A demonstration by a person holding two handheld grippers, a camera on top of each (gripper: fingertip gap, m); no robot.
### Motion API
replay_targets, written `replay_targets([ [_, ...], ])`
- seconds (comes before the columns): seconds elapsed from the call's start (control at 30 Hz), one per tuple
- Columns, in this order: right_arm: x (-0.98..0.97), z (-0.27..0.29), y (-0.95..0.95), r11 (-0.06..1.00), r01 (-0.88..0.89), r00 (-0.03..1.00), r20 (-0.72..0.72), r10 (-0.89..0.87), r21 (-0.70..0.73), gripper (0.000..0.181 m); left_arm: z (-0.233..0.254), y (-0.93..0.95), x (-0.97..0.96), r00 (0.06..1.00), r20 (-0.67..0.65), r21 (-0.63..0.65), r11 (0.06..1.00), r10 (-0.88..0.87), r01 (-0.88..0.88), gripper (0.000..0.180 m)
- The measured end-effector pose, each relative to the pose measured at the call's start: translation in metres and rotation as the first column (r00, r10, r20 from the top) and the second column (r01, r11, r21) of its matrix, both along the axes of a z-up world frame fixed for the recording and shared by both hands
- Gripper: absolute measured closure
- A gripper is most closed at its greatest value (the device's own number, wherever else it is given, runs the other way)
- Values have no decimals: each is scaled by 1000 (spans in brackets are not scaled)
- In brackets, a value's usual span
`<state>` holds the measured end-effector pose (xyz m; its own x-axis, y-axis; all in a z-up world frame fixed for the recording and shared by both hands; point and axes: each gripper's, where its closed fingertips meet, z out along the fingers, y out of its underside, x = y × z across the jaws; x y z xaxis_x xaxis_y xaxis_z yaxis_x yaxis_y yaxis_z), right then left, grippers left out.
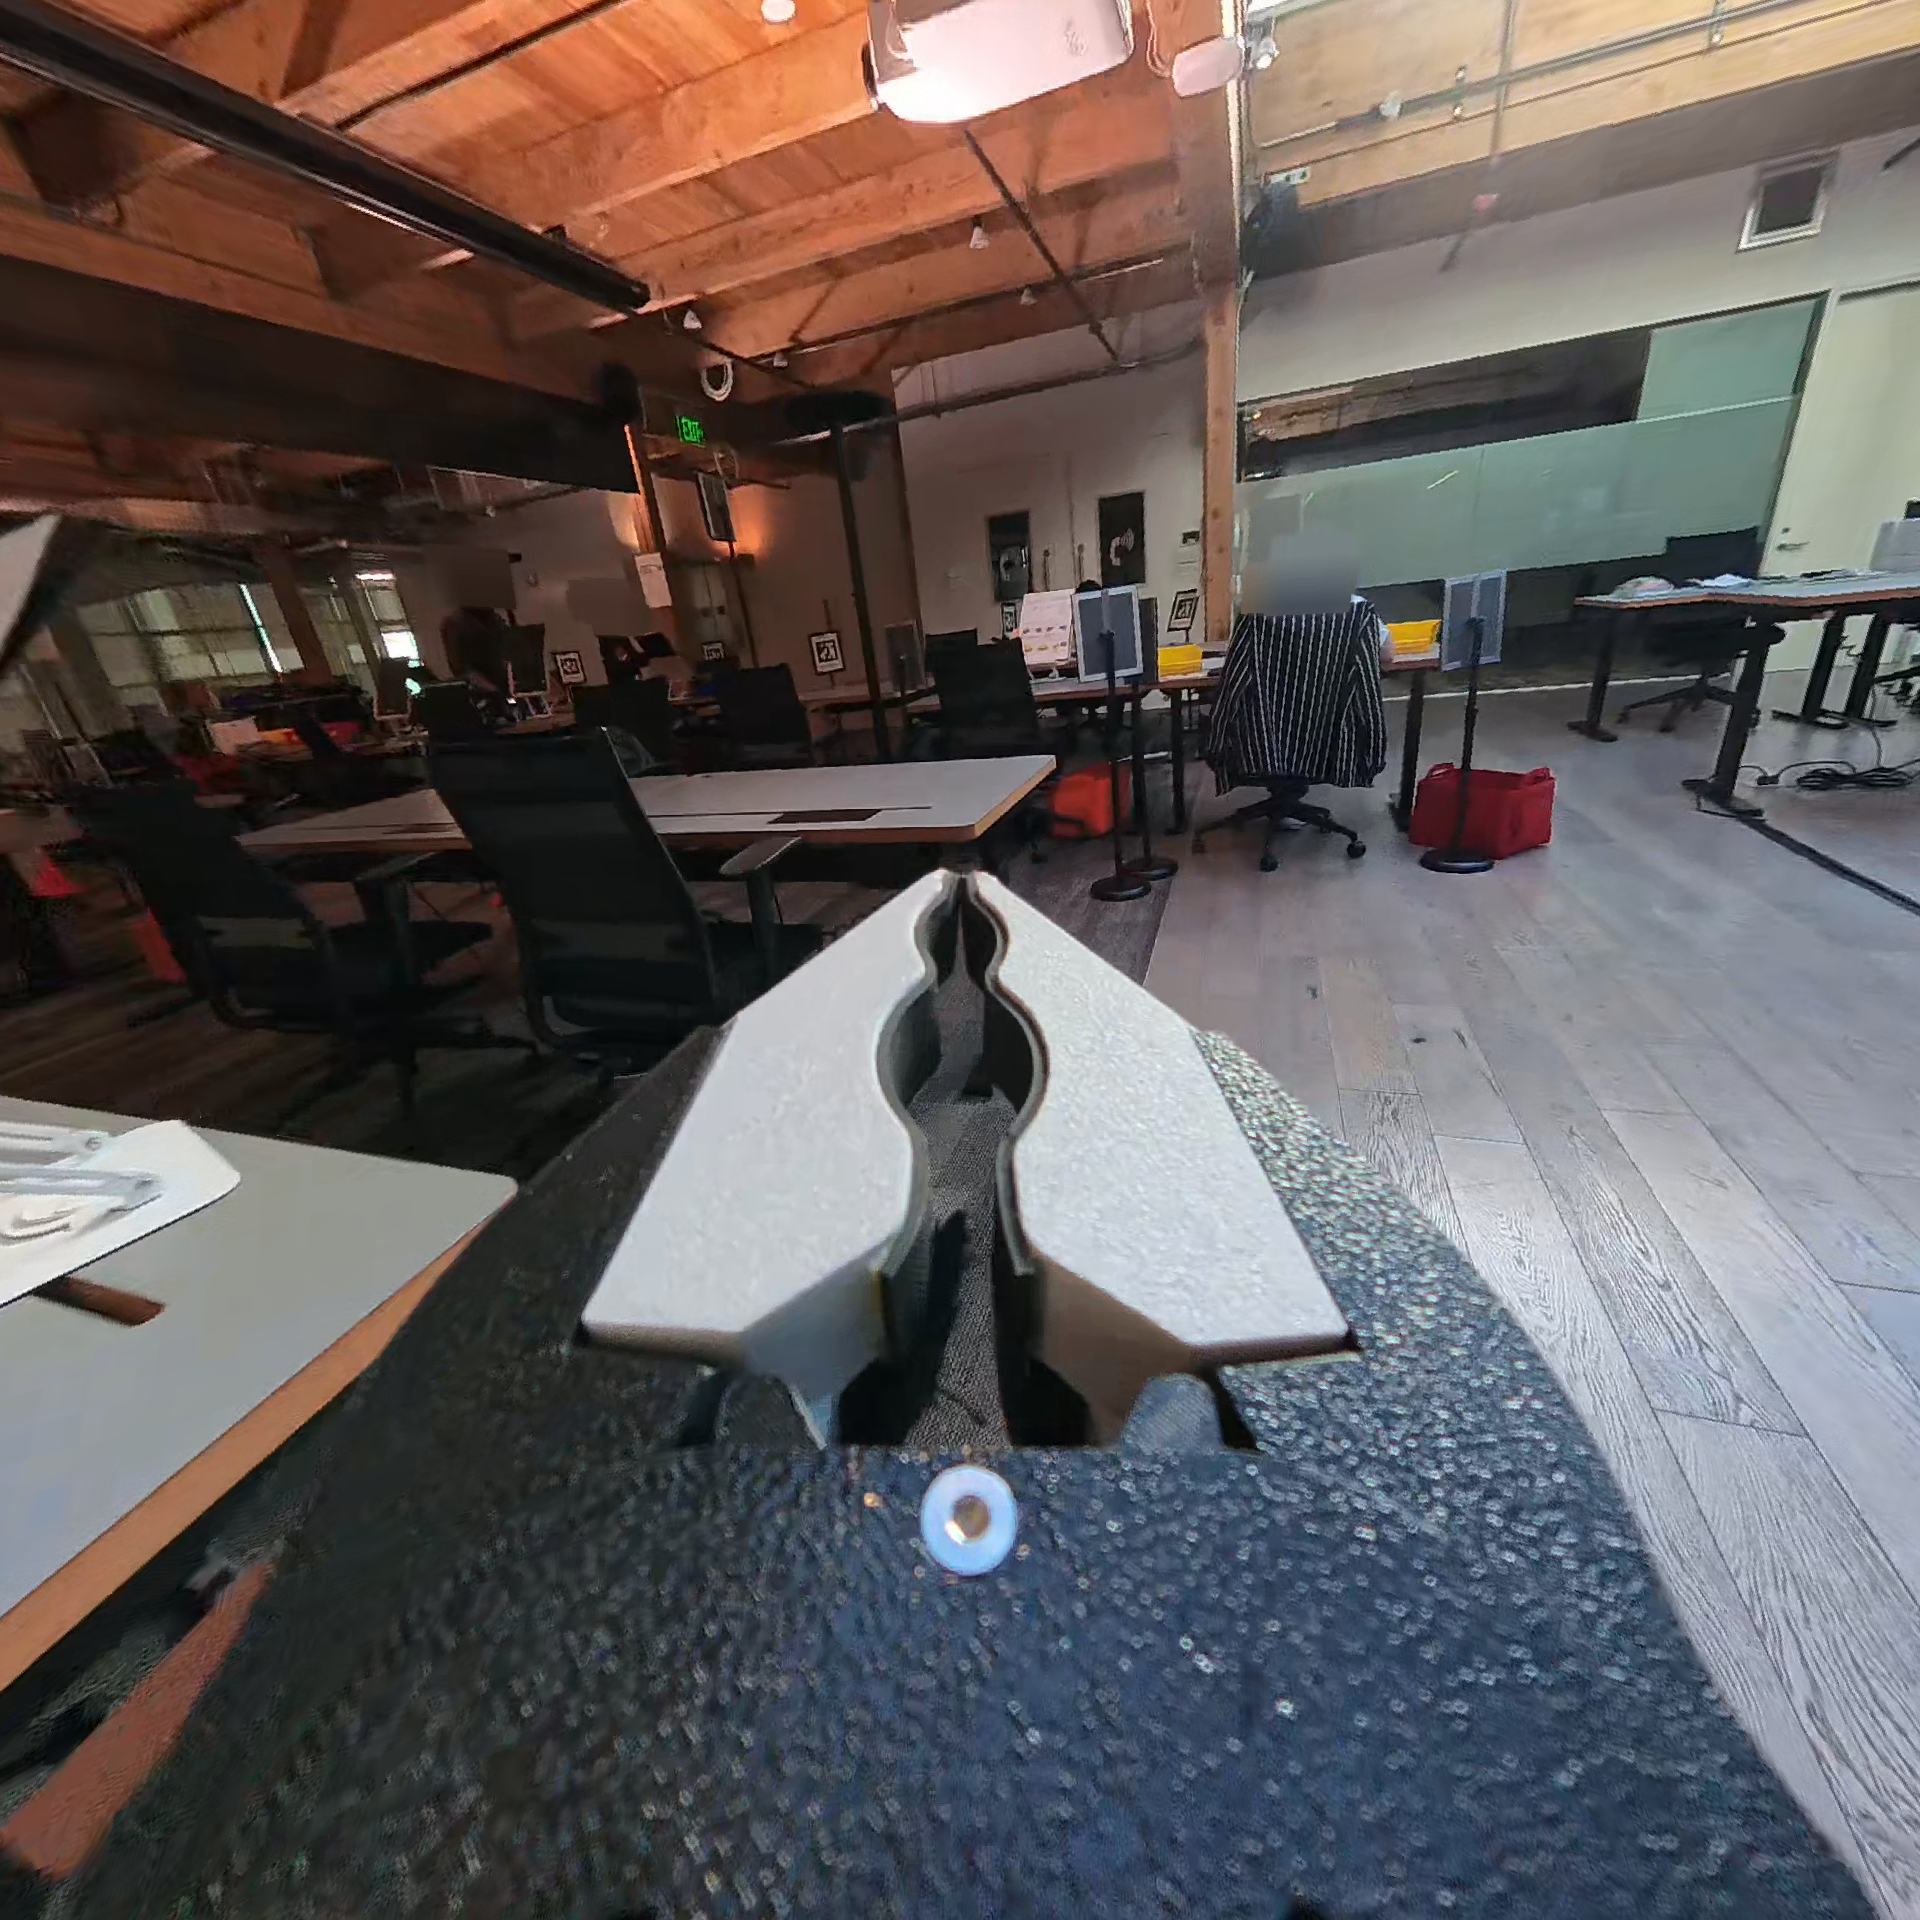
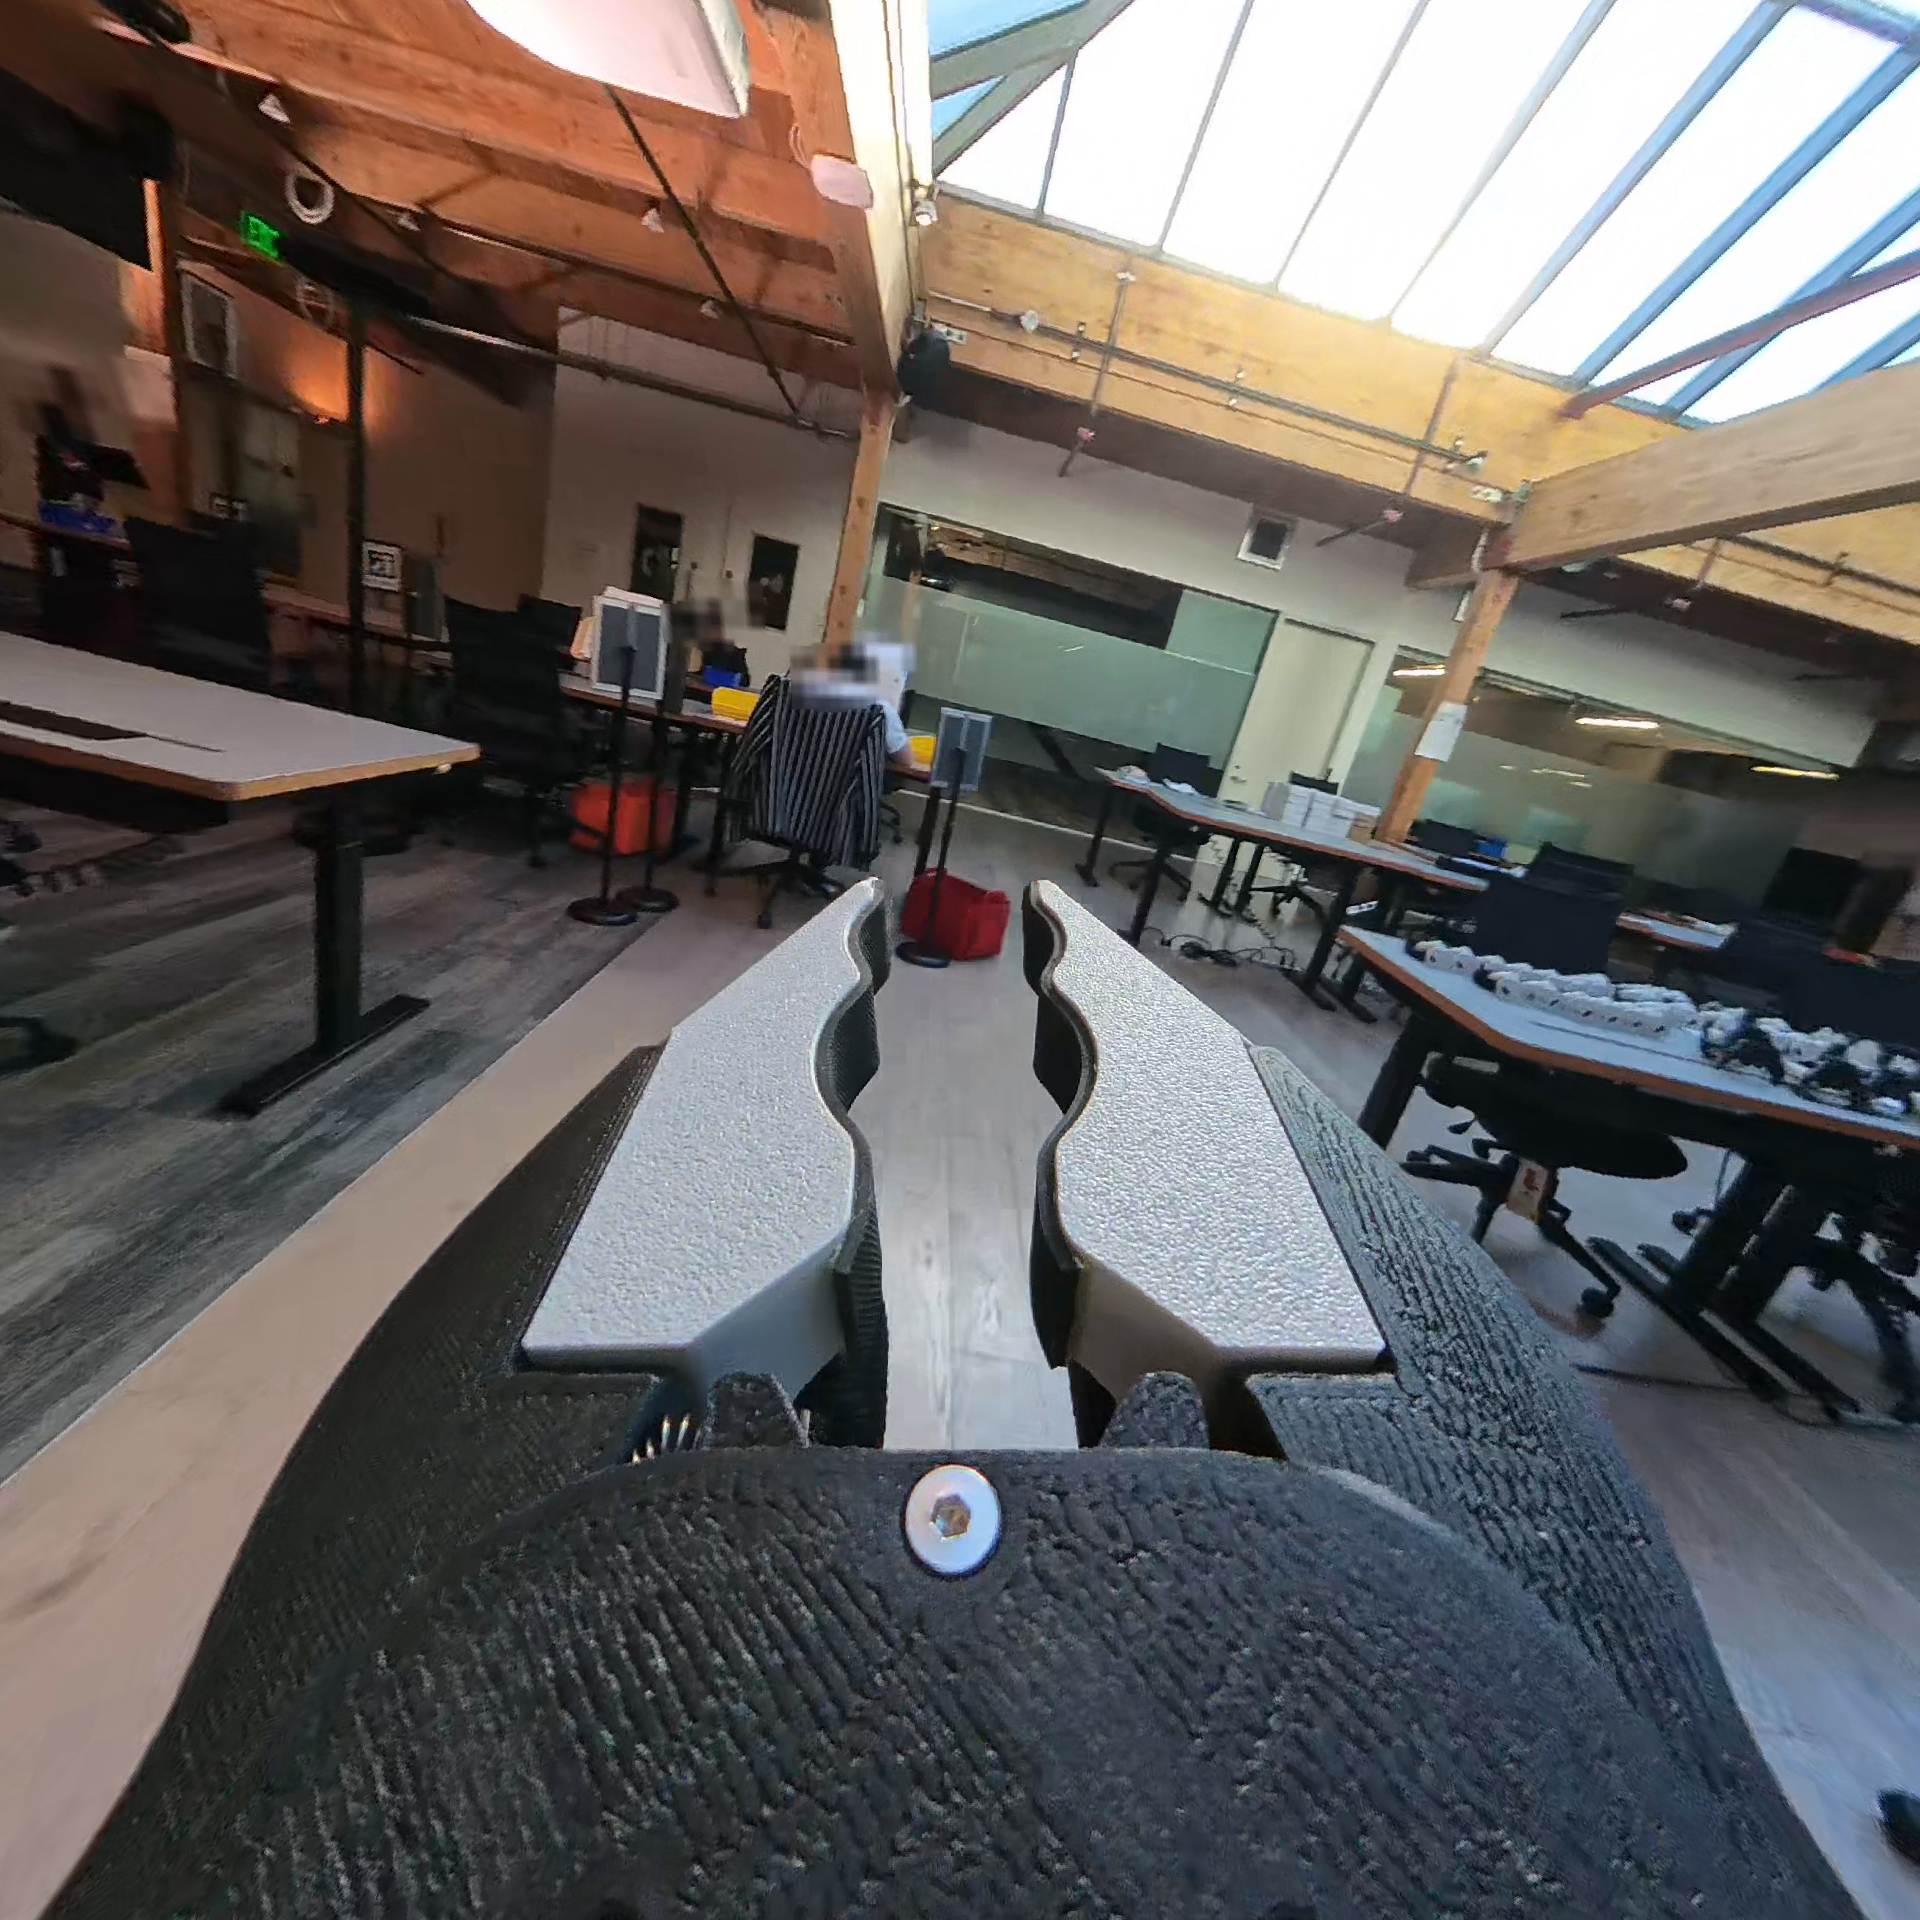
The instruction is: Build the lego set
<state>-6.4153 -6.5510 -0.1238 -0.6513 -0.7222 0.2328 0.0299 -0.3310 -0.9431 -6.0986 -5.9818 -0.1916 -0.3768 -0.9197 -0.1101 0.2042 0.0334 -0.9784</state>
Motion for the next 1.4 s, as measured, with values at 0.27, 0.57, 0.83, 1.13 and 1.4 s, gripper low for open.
replay_targets([
  [0.27,166,22,-188,989,131,991,-1,-132,64,157,43,-174,272,999,27,24,999,-45,45,180],
  [0.57,344,-20,-387,989,111,994,9,-112,102,143,39,-419,533,967,-92,-210,954,-237,214,168],
  [0.83,669,15,-573,986,-86,995,70,76,146,135,71,-523,730,996,-81,-111,993,-38,29,141],
  [1.13,1037,-2,-696,971,-222,973,81,215,87,139,33,-599,965,979,-58,-54,978,198,-201,146],
  [1.4,1240,-13,-808,973,-224,955,-213,207,-60,145,56,-845,1225,990,-73,-119,987,-121,112,144],
])
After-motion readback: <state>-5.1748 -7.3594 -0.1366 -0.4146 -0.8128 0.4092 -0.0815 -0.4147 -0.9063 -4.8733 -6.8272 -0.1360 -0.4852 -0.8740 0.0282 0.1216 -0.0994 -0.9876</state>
